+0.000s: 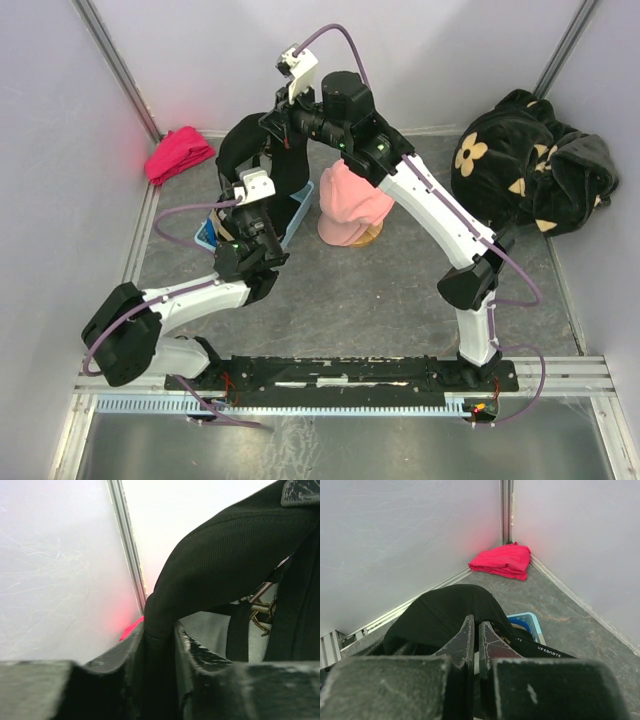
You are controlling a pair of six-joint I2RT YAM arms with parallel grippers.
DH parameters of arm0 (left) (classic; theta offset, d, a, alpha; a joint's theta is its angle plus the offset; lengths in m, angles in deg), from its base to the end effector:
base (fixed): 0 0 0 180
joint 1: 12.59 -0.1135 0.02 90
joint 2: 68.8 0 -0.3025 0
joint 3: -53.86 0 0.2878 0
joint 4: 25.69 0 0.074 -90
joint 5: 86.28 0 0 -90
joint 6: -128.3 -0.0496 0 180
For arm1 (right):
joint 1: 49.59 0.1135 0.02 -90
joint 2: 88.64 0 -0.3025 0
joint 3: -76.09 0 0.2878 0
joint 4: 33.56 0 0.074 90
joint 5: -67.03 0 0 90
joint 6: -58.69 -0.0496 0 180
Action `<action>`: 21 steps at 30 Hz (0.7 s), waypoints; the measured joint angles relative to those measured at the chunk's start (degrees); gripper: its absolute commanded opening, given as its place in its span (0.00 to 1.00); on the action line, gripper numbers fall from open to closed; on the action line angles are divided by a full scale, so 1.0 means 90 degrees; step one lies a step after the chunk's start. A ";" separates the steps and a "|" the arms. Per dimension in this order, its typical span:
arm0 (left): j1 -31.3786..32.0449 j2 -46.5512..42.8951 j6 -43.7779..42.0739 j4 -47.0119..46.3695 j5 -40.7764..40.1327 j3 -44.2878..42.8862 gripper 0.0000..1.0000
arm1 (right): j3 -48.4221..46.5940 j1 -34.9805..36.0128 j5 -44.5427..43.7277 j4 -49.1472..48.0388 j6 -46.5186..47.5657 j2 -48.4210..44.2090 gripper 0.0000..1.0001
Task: Stack the hats
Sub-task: Pick up the hat from the bin.
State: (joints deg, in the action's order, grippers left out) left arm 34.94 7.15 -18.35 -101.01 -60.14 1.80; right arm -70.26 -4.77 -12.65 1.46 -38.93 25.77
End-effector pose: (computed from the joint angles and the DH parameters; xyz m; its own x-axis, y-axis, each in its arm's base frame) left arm 0.2148 -0.1687 0.3653 0.2460 0.2763 -0.9291 -0.4701 0.8722 0.1349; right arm 0.3568 0.3671 0.5346 -0.1466 0.0383 -0.9885 -0.8081 0.5717 0.1420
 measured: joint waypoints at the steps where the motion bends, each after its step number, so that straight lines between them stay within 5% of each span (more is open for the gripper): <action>1: -0.0012 -0.0029 0.0007 0.0000 0.0000 0.0000 0.22 | 0.0024 0.0005 0.0000 -0.0002 0.0000 -0.0012 0.01; 5: -0.0024 -0.0301 0.0112 0.0083 0.0104 -0.0002 0.03 | 0.0046 0.0032 0.0036 -0.0005 -0.0005 -0.0029 0.01; 11: -0.0078 -0.0852 0.0673 0.0719 0.0131 -0.0085 0.03 | 0.0219 0.0063 0.0112 -0.0032 -0.0005 -0.0114 0.01; 21: -0.0522 -0.1685 0.3368 0.4563 0.0527 -0.1124 0.03 | 0.0648 -0.0078 0.0134 -0.0423 -0.0342 -0.0219 0.06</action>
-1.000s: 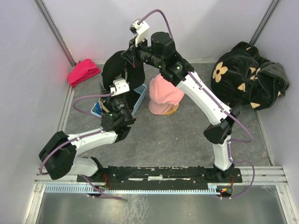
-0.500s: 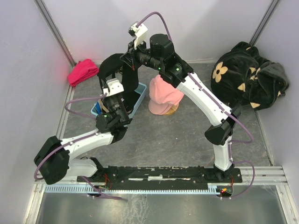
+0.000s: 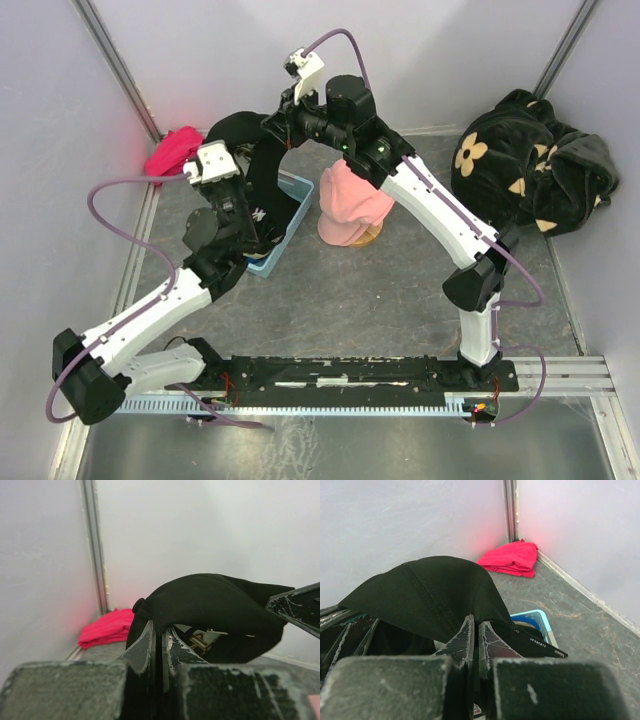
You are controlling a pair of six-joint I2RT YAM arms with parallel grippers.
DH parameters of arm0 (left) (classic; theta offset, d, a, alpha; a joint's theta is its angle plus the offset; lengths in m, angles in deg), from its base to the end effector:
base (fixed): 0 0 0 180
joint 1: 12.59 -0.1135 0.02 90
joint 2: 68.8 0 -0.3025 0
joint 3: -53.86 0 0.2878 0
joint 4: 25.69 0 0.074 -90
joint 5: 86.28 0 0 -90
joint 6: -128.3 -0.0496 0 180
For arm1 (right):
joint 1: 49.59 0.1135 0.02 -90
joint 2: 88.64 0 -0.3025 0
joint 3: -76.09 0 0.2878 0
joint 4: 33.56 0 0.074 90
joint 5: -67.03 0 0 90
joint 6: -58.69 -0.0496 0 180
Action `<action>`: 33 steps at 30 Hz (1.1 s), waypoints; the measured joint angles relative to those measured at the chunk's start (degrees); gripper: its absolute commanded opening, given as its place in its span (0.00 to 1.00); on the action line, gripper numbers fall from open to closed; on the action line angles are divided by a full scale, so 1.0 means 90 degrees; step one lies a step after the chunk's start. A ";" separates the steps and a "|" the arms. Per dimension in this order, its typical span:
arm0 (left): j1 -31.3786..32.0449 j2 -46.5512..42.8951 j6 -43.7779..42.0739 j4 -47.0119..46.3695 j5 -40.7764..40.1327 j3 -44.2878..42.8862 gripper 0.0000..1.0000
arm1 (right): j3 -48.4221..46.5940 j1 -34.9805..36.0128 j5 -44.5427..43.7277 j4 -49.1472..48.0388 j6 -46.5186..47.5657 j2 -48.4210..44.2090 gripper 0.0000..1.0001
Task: Stack the hats
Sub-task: Pick up the hat from the bin.
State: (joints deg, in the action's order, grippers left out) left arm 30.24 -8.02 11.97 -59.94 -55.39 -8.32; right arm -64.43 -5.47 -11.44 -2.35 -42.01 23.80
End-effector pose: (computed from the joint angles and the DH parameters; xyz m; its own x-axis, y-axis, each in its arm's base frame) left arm 0.2056 -0.1325 0.4425 0.3111 0.0221 -0.9501 -0.3351 0.9381 -0.0879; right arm 0.3605 0.3634 0.5219 -0.1918 0.0674 -0.9791 -0.8038 0.5617 0.1961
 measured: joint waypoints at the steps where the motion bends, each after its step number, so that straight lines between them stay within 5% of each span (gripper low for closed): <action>1: -0.0027 -0.0007 0.0219 0.0304 0.0049 -0.0102 0.03 | 0.0044 -0.0049 0.0007 -0.0075 -0.0124 0.0000 0.12; 5: -0.0138 0.0068 0.1178 0.1802 0.0279 -0.0709 0.03 | 0.0321 -0.0253 0.0049 -0.0393 -0.0566 -0.0027 0.38; 10: -0.0265 0.0318 0.2130 0.3155 0.0376 -0.1450 0.03 | 0.1030 -0.0452 0.0046 -0.0874 -0.1003 -0.0272 0.51; 25: -0.1661 0.0709 0.4816 0.6154 0.1467 -0.2696 0.03 | 0.4549 -0.0828 0.0126 -0.3650 -0.2897 -0.2123 0.54; 33: -0.1933 0.0865 0.5654 0.6917 0.2161 -0.3147 0.03 | 0.5945 -0.0731 0.0355 -0.5661 -0.4677 -0.1987 0.54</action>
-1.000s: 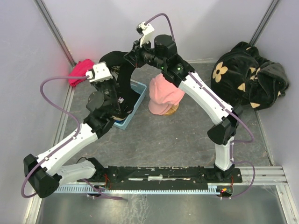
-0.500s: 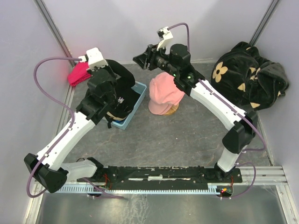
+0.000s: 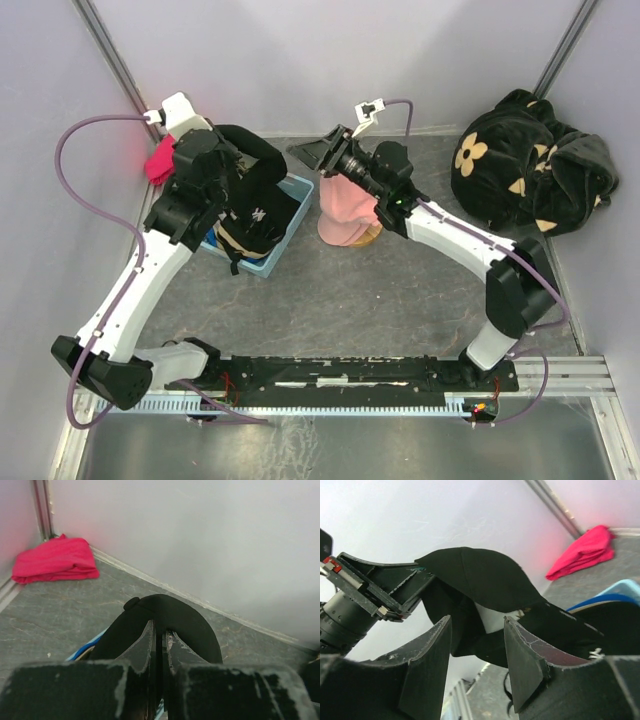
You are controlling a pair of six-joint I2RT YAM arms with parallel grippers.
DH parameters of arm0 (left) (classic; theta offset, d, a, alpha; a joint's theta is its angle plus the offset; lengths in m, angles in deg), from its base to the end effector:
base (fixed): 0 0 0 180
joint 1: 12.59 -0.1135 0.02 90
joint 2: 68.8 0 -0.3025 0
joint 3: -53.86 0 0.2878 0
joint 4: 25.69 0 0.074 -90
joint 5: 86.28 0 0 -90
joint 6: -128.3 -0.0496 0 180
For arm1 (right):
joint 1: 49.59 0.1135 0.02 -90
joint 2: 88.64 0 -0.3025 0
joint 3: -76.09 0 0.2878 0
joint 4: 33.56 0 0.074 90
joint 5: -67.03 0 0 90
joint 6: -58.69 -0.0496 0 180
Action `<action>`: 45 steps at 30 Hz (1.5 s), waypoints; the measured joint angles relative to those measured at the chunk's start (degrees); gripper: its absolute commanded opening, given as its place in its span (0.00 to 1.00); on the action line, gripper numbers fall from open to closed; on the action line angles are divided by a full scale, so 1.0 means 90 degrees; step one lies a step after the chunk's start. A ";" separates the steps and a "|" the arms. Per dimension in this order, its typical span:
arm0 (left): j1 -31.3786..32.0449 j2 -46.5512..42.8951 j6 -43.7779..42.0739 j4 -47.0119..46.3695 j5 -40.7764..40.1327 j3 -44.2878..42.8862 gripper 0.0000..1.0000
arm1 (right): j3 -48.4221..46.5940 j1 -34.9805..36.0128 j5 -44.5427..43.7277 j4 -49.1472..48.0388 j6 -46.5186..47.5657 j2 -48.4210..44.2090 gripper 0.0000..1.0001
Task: Stack the hats
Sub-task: Pick up the hat from the bin.
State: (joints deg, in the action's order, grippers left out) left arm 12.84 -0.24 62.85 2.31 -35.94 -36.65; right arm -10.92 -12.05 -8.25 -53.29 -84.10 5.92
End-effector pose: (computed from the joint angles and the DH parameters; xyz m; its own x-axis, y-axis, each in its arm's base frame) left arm 0.2736 -0.0950 0.4908 0.0142 -0.3609 -0.9325 -0.2602 0.8991 -0.3520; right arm 0.3480 0.2833 0.4030 -0.5250 0.5680 -0.6338 -0.6087 0.2699 0.7461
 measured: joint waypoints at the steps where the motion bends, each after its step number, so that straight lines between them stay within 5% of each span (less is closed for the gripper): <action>1: -0.0027 0.0017 0.0080 0.0080 0.0114 -0.0056 0.03 | 0.0041 0.0034 0.0039 -0.0204 -0.0175 0.0087 0.54; 24: -0.1112 0.0216 0.2472 0.0576 0.2671 -0.0651 0.03 | 0.0500 0.1258 -0.0267 -0.1564 -0.1724 0.0542 0.64; 45: -0.1430 0.0153 0.3483 0.0571 0.3937 -0.0656 0.03 | -0.0015 0.1324 -0.0726 -0.2424 -0.2815 0.1460 0.70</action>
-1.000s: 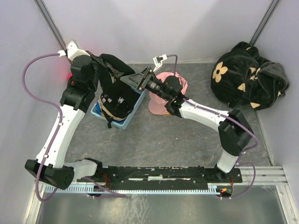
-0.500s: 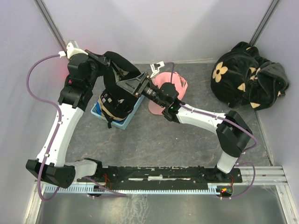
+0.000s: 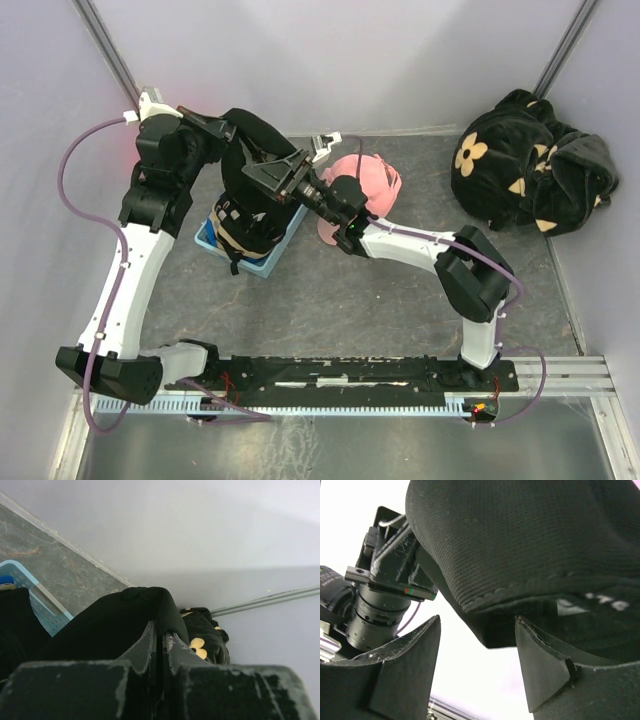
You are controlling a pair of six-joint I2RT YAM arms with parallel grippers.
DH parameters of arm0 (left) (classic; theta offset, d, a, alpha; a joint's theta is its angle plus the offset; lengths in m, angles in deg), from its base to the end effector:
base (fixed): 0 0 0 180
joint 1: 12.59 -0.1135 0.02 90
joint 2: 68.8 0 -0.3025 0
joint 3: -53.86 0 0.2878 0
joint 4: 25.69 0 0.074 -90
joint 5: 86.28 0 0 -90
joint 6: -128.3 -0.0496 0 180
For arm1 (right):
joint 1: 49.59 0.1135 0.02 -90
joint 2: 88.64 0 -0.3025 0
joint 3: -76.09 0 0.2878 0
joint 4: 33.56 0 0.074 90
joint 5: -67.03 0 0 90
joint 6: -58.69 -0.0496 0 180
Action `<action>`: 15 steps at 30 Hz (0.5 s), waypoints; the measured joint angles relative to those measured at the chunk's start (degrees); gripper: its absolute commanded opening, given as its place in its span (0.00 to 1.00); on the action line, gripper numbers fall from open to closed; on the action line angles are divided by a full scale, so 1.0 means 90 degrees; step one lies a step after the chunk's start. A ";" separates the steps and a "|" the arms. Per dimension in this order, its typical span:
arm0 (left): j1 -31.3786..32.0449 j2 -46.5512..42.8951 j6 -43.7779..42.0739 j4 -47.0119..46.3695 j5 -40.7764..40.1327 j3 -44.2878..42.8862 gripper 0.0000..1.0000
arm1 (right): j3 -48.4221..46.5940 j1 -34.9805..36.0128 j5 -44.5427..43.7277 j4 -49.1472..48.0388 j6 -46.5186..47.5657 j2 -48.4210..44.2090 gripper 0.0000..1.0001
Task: Stack the hats
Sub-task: Pick up the hat from the bin.
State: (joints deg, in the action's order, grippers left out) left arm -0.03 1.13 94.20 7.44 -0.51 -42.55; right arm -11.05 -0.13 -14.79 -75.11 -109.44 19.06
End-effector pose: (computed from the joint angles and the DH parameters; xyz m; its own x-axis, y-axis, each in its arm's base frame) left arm 0.2901 -0.0609 0.5117 -0.1837 -0.8051 -0.5639 -0.0121 0.5755 -0.8177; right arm 0.3173 0.3818 0.3447 -0.7727 0.5868 -0.2419 -0.4003 -0.1548 0.9032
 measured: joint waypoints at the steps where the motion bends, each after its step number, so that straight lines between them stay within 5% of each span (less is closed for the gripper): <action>1: -0.0032 -0.0005 0.0005 0.0000 0.0046 0.0000 0.03 | -0.0109 0.0000 0.0039 -0.0044 -0.0066 0.0092 0.71; 12: -0.0614 -0.0058 0.0279 -0.0233 0.0988 0.0138 0.03 | -0.1579 -0.0121 0.0750 -0.1005 -0.1260 0.1265 0.72; 15: -0.0755 -0.0068 0.0447 -0.0413 0.1243 0.0333 0.03 | -0.1715 -0.0153 0.0838 -0.1280 -0.1484 0.1477 0.64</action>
State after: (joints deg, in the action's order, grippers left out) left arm -6.83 0.52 98.22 3.73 10.68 -39.56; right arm -26.48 -1.51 -7.25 -86.63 -122.79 32.35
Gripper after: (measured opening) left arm 0.059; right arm 0.709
